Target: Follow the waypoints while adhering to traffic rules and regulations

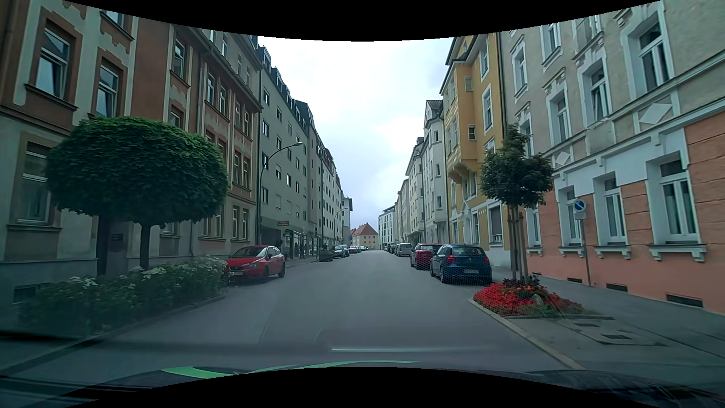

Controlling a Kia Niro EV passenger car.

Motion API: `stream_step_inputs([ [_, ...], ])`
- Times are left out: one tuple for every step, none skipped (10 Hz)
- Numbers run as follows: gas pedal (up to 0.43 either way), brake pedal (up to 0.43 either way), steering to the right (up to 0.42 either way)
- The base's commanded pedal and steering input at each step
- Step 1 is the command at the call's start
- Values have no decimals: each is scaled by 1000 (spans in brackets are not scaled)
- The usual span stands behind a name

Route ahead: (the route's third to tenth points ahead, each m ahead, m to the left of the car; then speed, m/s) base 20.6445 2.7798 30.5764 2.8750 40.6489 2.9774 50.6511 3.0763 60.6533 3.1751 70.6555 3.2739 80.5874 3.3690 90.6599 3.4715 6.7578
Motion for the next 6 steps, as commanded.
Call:
stream_step_inputs([
  [228,0,-14],
  [220,0,-14],
  [220,0,-13],
  [220,0,-10],
  [87,0,-7],
  [0,0,-7],
])
